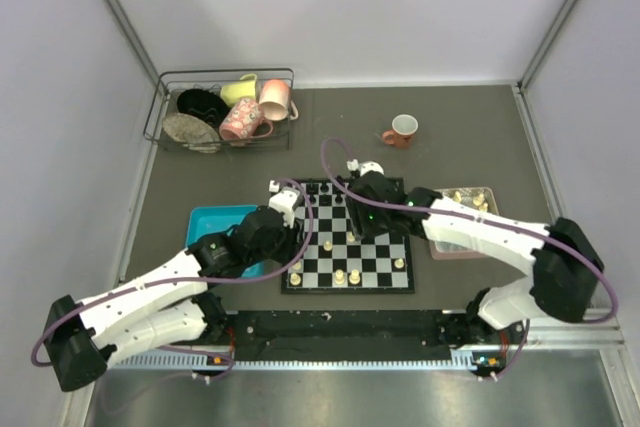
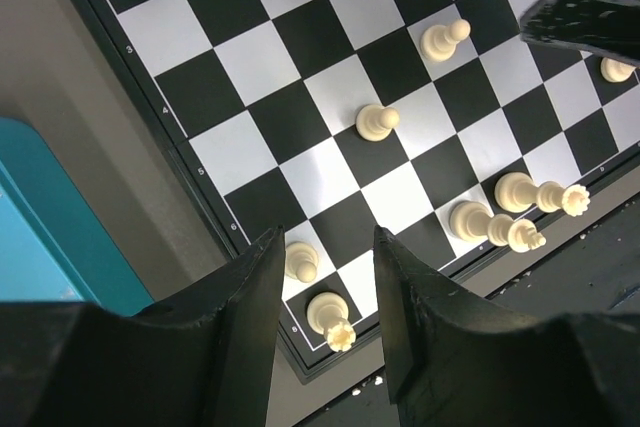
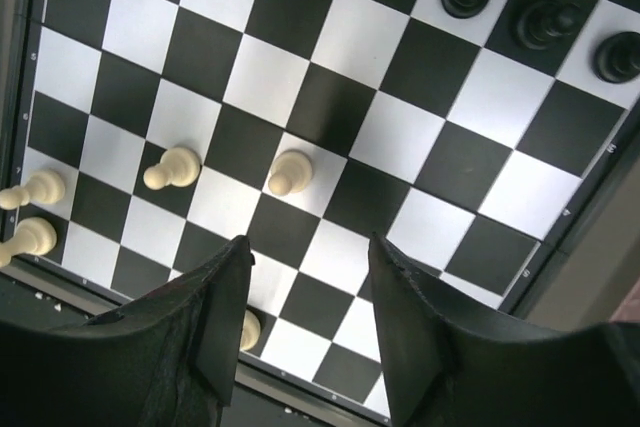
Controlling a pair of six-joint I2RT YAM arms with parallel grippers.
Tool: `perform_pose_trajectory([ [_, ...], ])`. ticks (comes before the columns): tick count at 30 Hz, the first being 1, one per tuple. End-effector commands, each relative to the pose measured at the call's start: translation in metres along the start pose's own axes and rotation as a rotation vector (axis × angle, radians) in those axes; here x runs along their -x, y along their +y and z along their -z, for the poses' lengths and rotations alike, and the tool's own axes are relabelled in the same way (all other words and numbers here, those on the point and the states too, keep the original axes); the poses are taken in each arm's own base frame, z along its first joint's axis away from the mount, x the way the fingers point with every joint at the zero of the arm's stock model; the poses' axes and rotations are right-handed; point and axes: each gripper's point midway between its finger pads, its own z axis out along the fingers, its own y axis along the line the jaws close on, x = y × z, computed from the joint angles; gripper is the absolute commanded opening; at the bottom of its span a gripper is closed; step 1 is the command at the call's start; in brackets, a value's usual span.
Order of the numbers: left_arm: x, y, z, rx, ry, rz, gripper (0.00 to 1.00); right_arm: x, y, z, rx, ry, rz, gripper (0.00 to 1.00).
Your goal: Set up the chess pieces on the board
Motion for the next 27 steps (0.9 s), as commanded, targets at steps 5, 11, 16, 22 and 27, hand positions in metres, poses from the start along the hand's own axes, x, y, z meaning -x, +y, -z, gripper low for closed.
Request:
perform_pose_trajectory([
  [5, 0.007, -0.005, 0.002, -0.031, -0.051, 0.015, 0.46, 0.022, 0.031, -0.026, 0.058, -0.010, 0.031, 0.40],
  [11, 0.007, -0.005, 0.001, -0.034, -0.053, 0.017, 0.46, 0.019, 0.036, -0.042, 0.063, 0.019, 0.040, 0.34],
  [16, 0.005, -0.006, 0.000, -0.039, -0.047, 0.019, 0.46, 0.015, 0.036, -0.052, 0.049, 0.037, 0.038, 0.32],
  [22, 0.005, -0.007, 0.000, -0.042, -0.048, 0.017, 0.46, 0.011, 0.034, -0.057, 0.036, 0.049, 0.039, 0.23],
  [27, 0.007, -0.006, 0.002, -0.040, -0.055, 0.016, 0.46, 0.011, 0.034, -0.055, 0.042, 0.049, 0.041, 0.16],
])
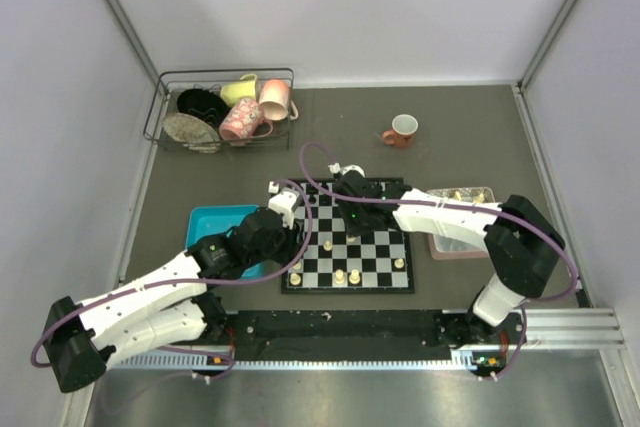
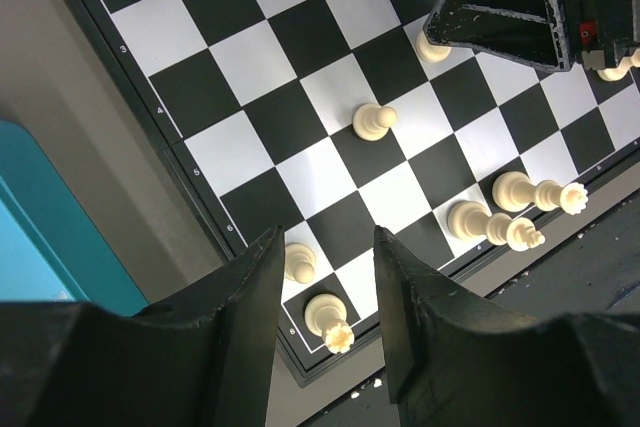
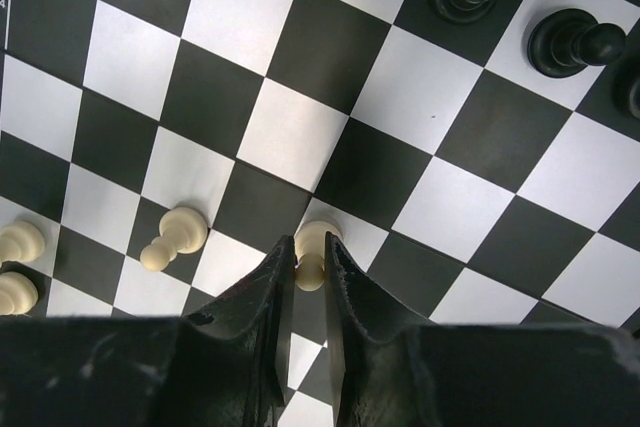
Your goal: Set up the chess pieces on the board
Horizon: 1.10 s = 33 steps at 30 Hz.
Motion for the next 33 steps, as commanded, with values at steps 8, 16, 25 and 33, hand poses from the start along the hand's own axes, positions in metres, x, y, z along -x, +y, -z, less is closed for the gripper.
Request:
perform_pose_trajectory([
  [8, 0.009, -0.005, 0.002, -0.023, -0.040, 0.010, 0.46, 0.018, 0.009, 0.021, 0.040, -0.083, 0.005, 0.12],
  [16, 0.010, -0.006, 0.002, -0.024, -0.042, 0.010, 0.47, 0.010, -0.003, 0.035, 0.010, -0.089, 0.004, 0.11],
  [25, 0.009, -0.007, 0.000, -0.028, -0.037, 0.008, 0.47, -0.025, -0.022, 0.053, 0.010, -0.053, -0.013, 0.12],
  [33, 0.009, -0.009, -0.003, -0.035, -0.033, 0.009, 0.47, -0.051, -0.032, 0.061, 0.018, -0.024, -0.034, 0.13],
])
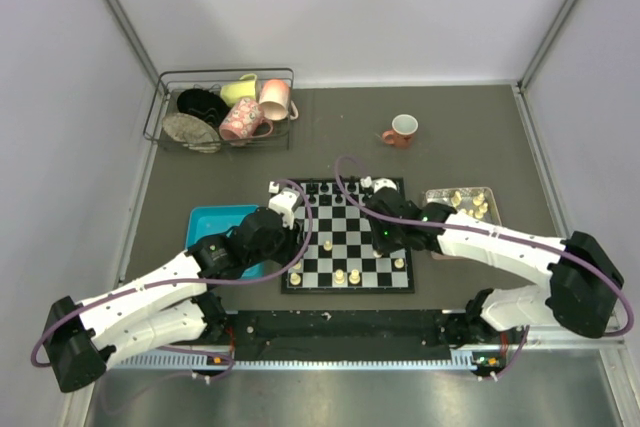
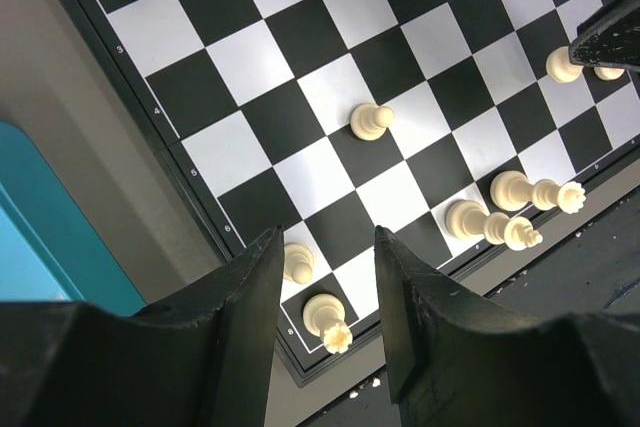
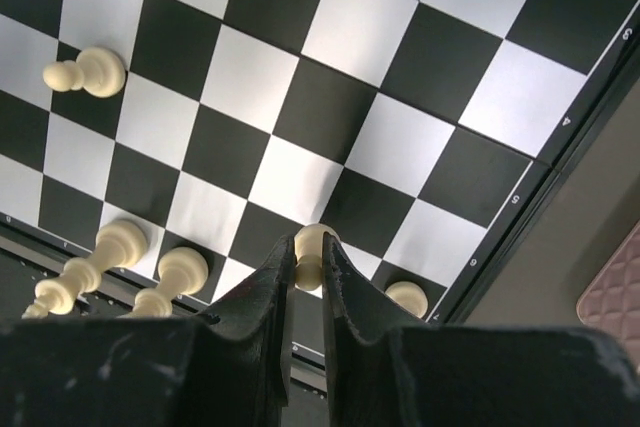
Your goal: Set up the chess pieces on the board
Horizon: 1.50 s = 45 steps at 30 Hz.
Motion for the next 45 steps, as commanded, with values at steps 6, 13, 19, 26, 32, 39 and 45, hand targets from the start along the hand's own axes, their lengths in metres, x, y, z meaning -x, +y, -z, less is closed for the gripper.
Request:
perform_pose_trajectory([
  [6, 0.010, -0.008, -0.002, -0.032, -0.035, 0.012, 0.47, -0.019, -0.001, 0.008, 0.029, 0.019, -0.021, 0.13],
  [13, 0.009, -0.009, -0.002, -0.034, -0.033, 0.016, 0.47, -0.026, -0.005, 0.007, 0.022, 0.028, -0.024, 0.13],
  [19, 0.009, -0.010, -0.002, -0.039, -0.033, 0.019, 0.47, -0.025, -0.004, 0.006, 0.022, 0.030, -0.025, 0.15],
  [26, 0.009, -0.009, -0.001, -0.036, -0.036, 0.018, 0.47, -0.028, -0.003, 0.004, 0.026, 0.038, -0.026, 0.15],
  [32, 0.008, -0.009, -0.002, -0.039, -0.031, 0.021, 0.47, -0.033, -0.005, 0.002, 0.025, 0.055, -0.023, 0.17],
  [39, 0.007, -0.010, -0.003, -0.039, -0.026, 0.019, 0.47, -0.036, -0.006, -0.001, 0.017, 0.062, -0.023, 0.30],
  [45, 0.008, -0.009, -0.002, -0.037, -0.034, 0.021, 0.47, -0.029, -0.003, 0.001, 0.027, 0.037, -0.028, 0.40],
])
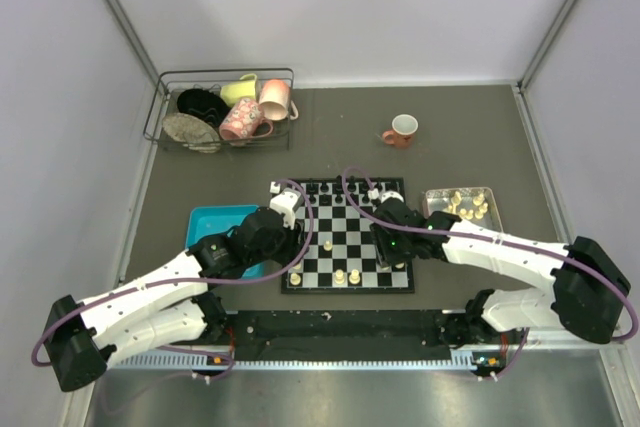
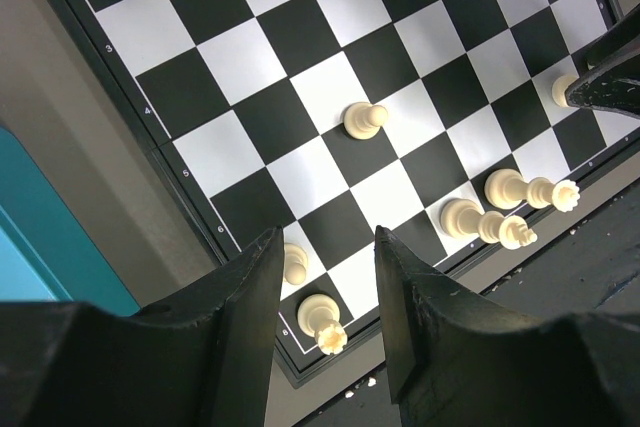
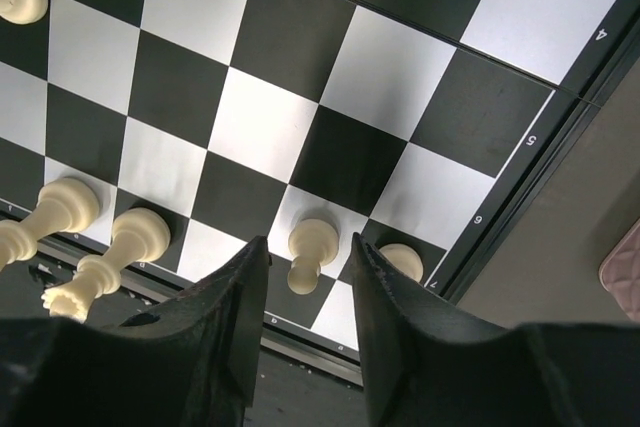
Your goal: Set up the chess pieces on the board
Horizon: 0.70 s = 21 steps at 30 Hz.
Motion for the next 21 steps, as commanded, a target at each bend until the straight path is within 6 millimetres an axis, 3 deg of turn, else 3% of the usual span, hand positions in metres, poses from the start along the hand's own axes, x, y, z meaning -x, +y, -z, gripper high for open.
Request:
perform_pose_trajectory([
  [1, 0.010, -0.006, -0.001, -0.023, -0.043, 0.016, 0.47, 0.012, 0.010, 0.004, 0.031, -0.050, 0.002, 0.40],
  [7, 0.011, -0.006, 0.000, -0.022, -0.045, 0.014, 0.47, 0.019, 0.013, 0.007, 0.036, -0.071, 0.002, 0.43],
  [10, 0.019, -0.007, 0.000, -0.017, -0.064, 0.005, 0.47, 0.032, 0.012, 0.015, 0.025, -0.126, -0.005, 0.47],
  [15, 0.041, -0.015, -0.004, -0.026, -0.103, -0.043, 0.47, 0.064, 0.009, 0.051, 0.036, -0.304, -0.061, 0.52],
  [18, 0.057, -0.023, -0.012, -0.035, -0.120, -0.068, 0.47, 0.074, 0.007, 0.073, 0.058, -0.390, -0.106, 0.54],
  [21, 0.059, -0.029, -0.028, -0.040, -0.087, -0.085, 0.47, 0.076, 0.002, 0.092, 0.081, -0.449, -0.140, 0.56],
])
